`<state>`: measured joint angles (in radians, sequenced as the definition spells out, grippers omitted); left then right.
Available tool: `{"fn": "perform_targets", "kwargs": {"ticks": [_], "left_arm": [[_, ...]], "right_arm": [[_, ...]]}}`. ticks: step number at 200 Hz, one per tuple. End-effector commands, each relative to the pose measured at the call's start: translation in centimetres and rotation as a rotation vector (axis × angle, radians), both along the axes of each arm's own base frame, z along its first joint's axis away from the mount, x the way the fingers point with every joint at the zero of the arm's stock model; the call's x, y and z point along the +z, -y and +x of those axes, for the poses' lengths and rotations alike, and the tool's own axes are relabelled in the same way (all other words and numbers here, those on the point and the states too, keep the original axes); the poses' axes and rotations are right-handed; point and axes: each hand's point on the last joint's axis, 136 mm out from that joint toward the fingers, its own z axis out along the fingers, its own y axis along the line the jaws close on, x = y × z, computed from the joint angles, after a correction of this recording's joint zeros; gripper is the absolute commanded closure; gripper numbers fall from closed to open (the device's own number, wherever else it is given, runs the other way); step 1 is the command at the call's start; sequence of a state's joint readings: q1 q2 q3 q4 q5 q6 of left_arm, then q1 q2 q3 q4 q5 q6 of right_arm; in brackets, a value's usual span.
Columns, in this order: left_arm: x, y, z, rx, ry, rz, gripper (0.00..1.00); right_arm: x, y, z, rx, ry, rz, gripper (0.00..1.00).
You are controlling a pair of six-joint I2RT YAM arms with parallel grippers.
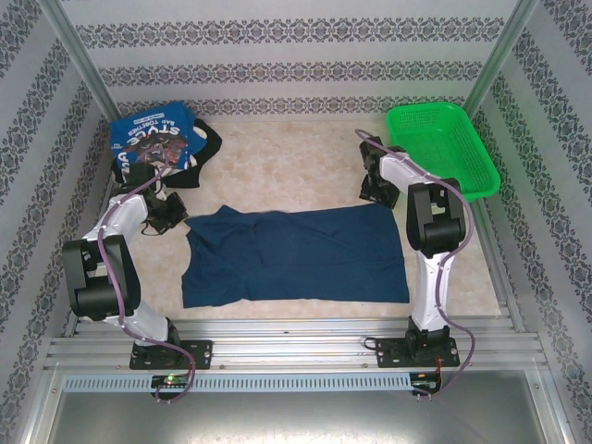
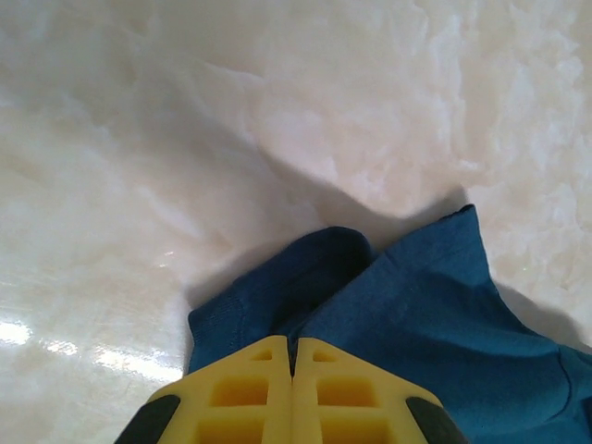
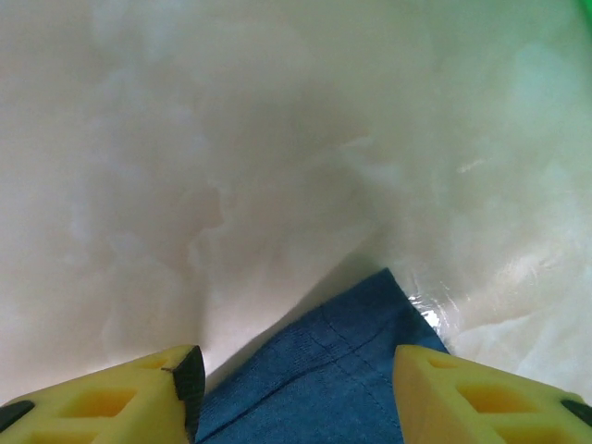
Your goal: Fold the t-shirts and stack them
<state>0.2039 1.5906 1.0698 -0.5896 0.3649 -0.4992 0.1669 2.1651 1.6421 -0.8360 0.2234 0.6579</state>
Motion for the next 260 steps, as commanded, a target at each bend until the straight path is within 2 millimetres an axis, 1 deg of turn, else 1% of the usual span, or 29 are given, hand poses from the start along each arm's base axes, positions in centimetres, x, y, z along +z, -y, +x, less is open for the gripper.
{"fn": "perform_targets", "kwargs": {"ticks": [1,26,42,55,78,102,123,136,163,197,198,204,209,217,224,240,260], "left_arm": [[0.5,0.9,1.0,-0.044,0.039,-0.017,1.0],[0.5,1.5,1.4,-0.064,0.051,-0.021,1.0],[1.0,2.0,2.0,-0.082,0.069,-0.018,1.0],[1.5,2.4,2.4,-0.098,0.086,-0.017,1.0],[2.6,2.8,3.4,-0.116,0.12,-0.016,1.0],[4.2,3.1,4.7,-0.131,0.177,-0.017,1.0],[5.6,3.2,5.9,-0.14,0.212,-0.017,1.0],[6.3,3.3,6.5,-0.15,0.235,-0.018,1.0],[7.7,3.5,7.8,-0.161,0.274,-0.021,1.0],[9.0,4.0,9.0,-0.177,0.312,-0.021,1.0],[9.1,4.0,9.0,-0.177,0.314,-0.021,1.0],[9.2,4.2,9.1,-0.183,0.317,-0.022,1.0],[9.3,4.4,9.2,-0.188,0.321,-0.023,1.0],[9.3,4.7,9.3,-0.194,0.325,-0.026,1.0],[9.3,5.1,9.4,-0.202,0.328,-0.028,1.0],[9.2,5.7,9.6,-0.213,0.326,-0.03,1.0],[9.1,6.3,9.7,-0.224,0.329,-0.035,1.0]], "right_arm": [[0.3,0.8,-1.0,-0.002,-0.046,-0.072,0.43],[0.2,1.3,-0.8,0.0,-0.048,-0.102,0.44],[0.0,1.5,-0.6,0.006,-0.066,-0.117,0.45],[-0.1,1.7,-0.5,0.011,-0.074,-0.133,0.48],[-0.1,1.7,-0.3,0.019,-0.078,-0.139,0.59],[0.0,1.6,-0.1,0.03,-0.085,-0.146,0.78],[0.0,1.6,-0.2,0.032,-0.088,-0.149,0.9],[0.0,1.6,-0.1,0.035,-0.088,-0.147,1.0],[0.1,1.7,-0.1,0.035,-0.085,-0.145,1.0],[1.6,2.3,0.2,0.04,-0.042,-0.173,1.0],[1.7,2.3,0.2,0.04,-0.041,-0.174,0.99],[1.9,2.6,0.1,0.035,-0.039,-0.179,0.82],[2.0,2.7,0.2,0.033,-0.036,-0.18,0.71],[2.3,2.8,0.2,0.031,-0.03,-0.186,0.63],[2.3,2.9,0.2,0.029,-0.027,-0.191,0.59],[2.2,3.0,0.2,0.025,-0.029,-0.191,0.53],[1.7,2.8,0.3,0.018,-0.043,-0.182,0.49]]}}
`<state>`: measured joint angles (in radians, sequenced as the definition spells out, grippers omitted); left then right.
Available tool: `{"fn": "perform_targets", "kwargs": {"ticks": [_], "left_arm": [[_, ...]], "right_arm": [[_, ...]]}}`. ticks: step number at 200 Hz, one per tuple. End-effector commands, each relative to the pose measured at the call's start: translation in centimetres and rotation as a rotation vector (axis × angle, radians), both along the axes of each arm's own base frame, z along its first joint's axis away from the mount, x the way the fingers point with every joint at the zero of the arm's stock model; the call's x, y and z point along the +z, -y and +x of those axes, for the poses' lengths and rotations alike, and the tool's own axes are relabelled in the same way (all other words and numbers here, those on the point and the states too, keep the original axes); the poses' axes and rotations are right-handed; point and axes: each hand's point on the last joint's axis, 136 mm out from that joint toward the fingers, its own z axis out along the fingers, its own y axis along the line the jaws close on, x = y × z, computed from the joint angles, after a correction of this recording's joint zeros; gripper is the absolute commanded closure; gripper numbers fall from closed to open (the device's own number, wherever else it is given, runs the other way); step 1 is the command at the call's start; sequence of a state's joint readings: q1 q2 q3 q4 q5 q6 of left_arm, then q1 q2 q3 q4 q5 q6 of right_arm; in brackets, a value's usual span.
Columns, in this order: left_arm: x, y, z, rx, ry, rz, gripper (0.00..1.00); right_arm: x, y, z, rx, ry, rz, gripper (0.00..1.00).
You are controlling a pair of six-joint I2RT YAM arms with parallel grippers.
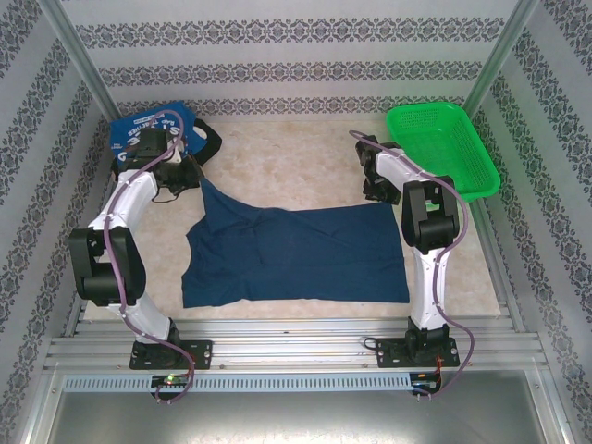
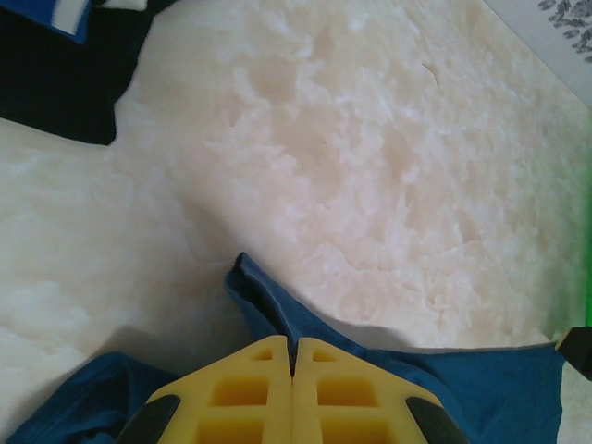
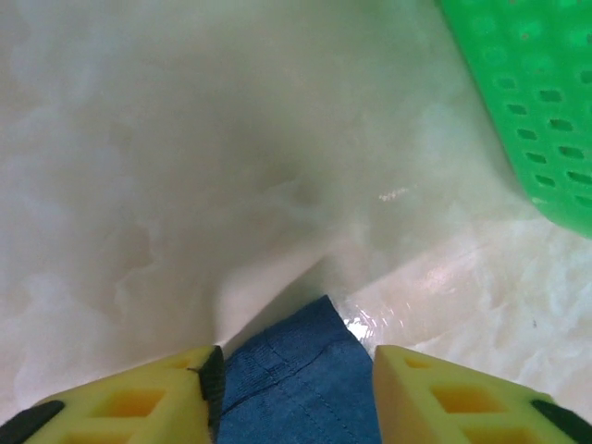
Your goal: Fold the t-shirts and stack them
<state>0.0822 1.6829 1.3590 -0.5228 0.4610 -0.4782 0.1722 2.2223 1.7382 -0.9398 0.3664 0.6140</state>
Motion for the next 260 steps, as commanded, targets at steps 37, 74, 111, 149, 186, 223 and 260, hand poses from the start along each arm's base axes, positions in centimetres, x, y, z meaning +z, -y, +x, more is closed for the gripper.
{"fn": "perform_targets", "kwargs": {"ticks": [37,74,111,149,186,223,260], "left_arm": [[1.4,1.4,1.3,-0.034,0.066,-0.011,1.0],[2.2,2.0,1.8,-0.028,0.103,-0.061,1.0],[2.6,2.4,2.1,-0.025,0.134,-0.097,1.0],[2.5,2.6,2.3,-0.039,0.142,-0.102,1.0],[2.1,2.5,2.5,-0.045,0.145,-0.1,1.0],[3.5,2.1,3.4,-0.032,0.175,-0.115,1.0],[5.8,2.6,5.5,-0.048,0.24,-0.15,1.0]], "right_arm": [[-0.2,0.6,-1.6,-0.08,-0.071,-0.029,0.49],[-0.2,0.3,-1.8,-0.131,-0.085,-0.041,0.52],[0.1,0.5,-2.3,-0.152,-0.102,-0.074,0.61],[0.3,0.3,-2.3,-0.123,-0.124,-0.116,0.77],[0.5,0.3,-2.2,-0.125,-0.128,-0.139,1.0],[0.5,0.3,-3.0,-0.201,-0.071,-0.09,1.0],[0.0,-0.1,-5.2,-0.438,0.179,0.073,0.54]]}}
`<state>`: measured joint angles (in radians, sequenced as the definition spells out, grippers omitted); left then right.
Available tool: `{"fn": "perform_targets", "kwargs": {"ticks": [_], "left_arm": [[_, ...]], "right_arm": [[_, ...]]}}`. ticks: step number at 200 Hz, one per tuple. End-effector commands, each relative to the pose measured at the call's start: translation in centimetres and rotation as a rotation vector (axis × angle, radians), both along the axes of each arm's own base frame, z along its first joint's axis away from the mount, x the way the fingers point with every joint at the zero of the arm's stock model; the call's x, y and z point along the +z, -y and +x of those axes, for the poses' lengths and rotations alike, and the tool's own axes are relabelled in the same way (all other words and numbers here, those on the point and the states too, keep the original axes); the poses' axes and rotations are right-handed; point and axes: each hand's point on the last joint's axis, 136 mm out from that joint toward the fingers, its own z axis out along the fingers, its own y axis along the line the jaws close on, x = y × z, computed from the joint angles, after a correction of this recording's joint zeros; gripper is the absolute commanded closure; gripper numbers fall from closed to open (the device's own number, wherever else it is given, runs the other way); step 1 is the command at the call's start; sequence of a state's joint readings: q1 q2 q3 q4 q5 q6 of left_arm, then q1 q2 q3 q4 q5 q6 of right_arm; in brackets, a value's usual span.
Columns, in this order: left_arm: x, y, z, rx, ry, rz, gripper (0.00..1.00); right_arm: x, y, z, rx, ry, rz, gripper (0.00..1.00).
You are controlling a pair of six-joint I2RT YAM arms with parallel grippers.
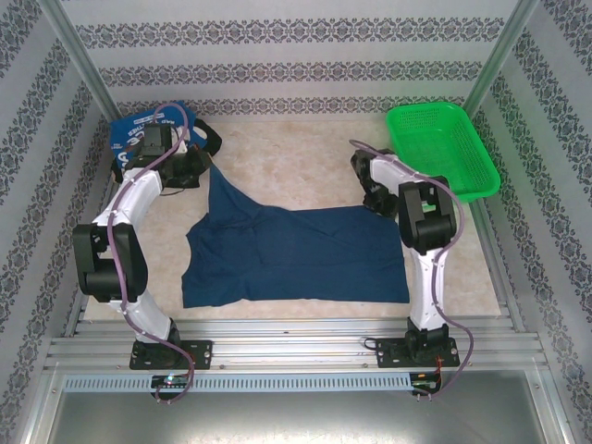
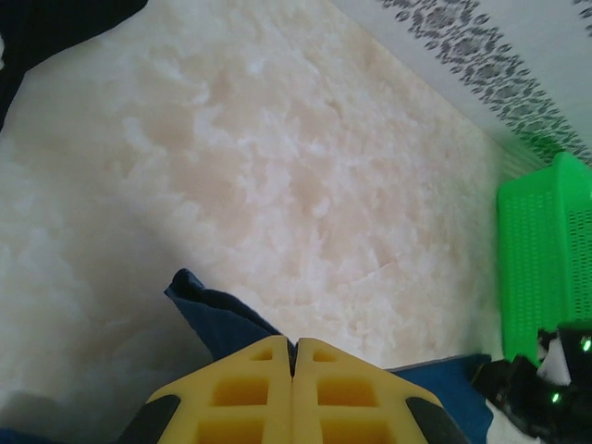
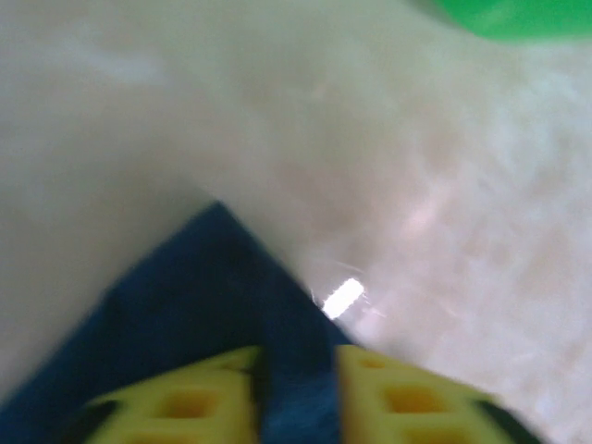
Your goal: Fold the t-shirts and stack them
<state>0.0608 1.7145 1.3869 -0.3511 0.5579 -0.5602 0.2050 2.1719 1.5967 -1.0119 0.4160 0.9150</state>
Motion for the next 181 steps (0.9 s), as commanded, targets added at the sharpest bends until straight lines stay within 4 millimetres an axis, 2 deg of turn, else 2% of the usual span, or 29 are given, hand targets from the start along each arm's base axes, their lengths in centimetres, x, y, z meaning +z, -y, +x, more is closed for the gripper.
{"fn": "perform_targets", "kwargs": {"ticks": [1,20,33,66,81,99,118,128,154,175,181], "left_arm": [[3.0,0.3,2.3,-0.016,0.101,-0.039,1.0],[3.1,0.6,3.2,-0.029,0.107,-0.048,1.0],[3.1,0.8,3.6,-0.042,0.107,-0.058,1.0],[3.1,1.2,4.4,-0.069,0.103,-0.077,1.0],[3.2,1.5,4.6,-0.078,0.108,-0.098,1.0],[3.2,1.3,4.7,-0.077,0.11,-0.106,1.0],[3.4,0.4,4.6,-0.063,0.119,-0.108,1.0],[3.7,-0.1,4.5,-0.055,0.124,-0.109,1.0],[4.1,-0.6,4.3,-0.045,0.134,-0.114,1.0],[4.5,-0.4,4.3,-0.044,0.148,-0.133,1.0],[4.4,-0.4,4.3,-0.043,0.147,-0.135,1.0]], "right_arm": [[1.0,-0.5,0.0,-0.197,0.239,0.105,0.53],[1.1,0.2,-0.9,-0.274,0.325,0.083,0.49],[1.1,0.4,-0.8,-0.298,0.352,0.082,0.47],[1.0,0.0,-0.3,-0.267,0.225,0.029,0.42],[1.1,-0.6,0.0,-0.239,0.173,-0.007,0.5],[1.3,-1.1,0.6,-0.209,0.147,-0.052,0.65],[1.4,-1.2,0.9,-0.216,0.131,-0.056,0.69],[1.3,-1.3,0.9,-0.214,0.125,-0.047,0.64],[1.4,-1.7,0.4,-0.193,0.046,-0.06,0.41],[1.4,-2.2,-0.6,-0.247,0.003,-0.066,0.28],[1.2,-2.4,-1.0,-0.271,0.009,-0.062,0.28]]}}
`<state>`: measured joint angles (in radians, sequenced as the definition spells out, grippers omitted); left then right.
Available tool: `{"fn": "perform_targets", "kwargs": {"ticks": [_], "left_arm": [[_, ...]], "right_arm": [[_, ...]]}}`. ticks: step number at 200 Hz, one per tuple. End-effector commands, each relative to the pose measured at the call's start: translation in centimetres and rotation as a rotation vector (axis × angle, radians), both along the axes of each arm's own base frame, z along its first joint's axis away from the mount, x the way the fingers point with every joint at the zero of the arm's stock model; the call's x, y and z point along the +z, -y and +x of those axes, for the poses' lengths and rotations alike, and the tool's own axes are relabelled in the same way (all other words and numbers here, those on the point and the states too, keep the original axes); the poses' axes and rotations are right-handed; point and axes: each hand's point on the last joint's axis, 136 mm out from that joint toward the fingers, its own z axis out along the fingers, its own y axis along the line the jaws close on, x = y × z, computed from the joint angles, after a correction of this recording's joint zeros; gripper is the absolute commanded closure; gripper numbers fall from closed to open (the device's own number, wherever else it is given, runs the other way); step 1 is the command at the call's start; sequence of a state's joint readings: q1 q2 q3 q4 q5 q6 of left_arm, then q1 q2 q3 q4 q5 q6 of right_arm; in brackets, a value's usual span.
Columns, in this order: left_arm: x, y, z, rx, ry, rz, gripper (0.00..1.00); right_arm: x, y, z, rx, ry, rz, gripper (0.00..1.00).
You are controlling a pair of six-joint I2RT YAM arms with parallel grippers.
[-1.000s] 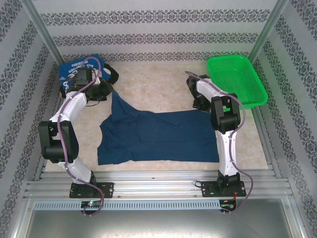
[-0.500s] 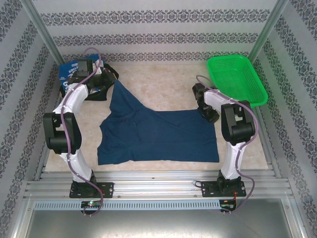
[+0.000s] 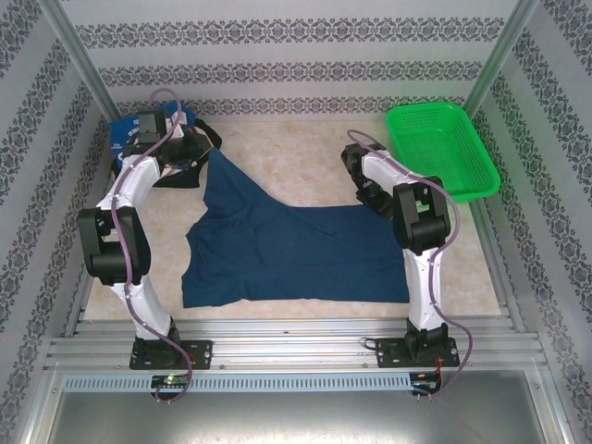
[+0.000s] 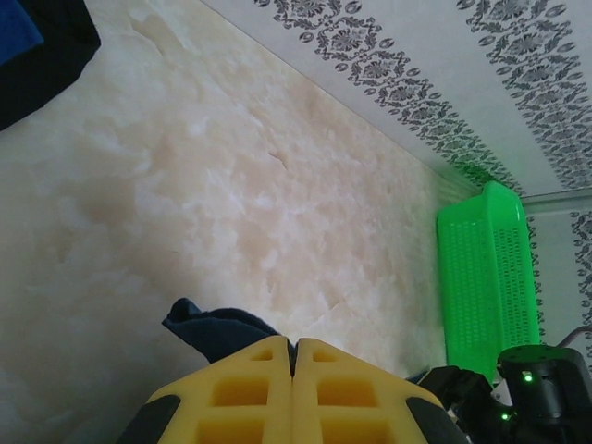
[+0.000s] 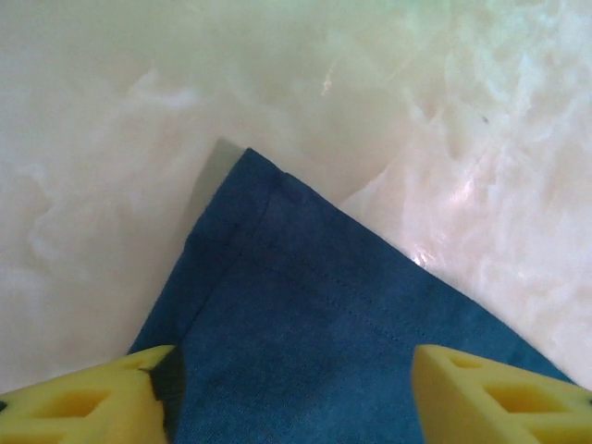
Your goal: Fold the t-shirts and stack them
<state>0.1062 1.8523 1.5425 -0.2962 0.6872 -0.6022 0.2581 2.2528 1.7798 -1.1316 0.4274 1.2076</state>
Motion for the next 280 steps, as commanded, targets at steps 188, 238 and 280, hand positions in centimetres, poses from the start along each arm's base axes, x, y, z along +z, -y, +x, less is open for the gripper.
{"fn": "perform_targets", "kwargs": {"ticks": [188,238,280], "left_arm": [[2.1,4.1,-0.1,-0.081,0.111,-0.134,1.0],[2.5,3.9,-0.4,-0.086,0.118,-0.101,1.0],[3.3,3.8,-0.3,-0.089,0.134,-0.091,1.0]], "right_arm": [[-5.3,-1.6,-6.5,-0.348,-0.06,0.129,0.7],[-5.3,-1.6,-5.4,-0.367,-0.006,0.171,1.0],[-4.5,-1.6,-4.0,-0.347,0.156,0.233,1.0]]}}
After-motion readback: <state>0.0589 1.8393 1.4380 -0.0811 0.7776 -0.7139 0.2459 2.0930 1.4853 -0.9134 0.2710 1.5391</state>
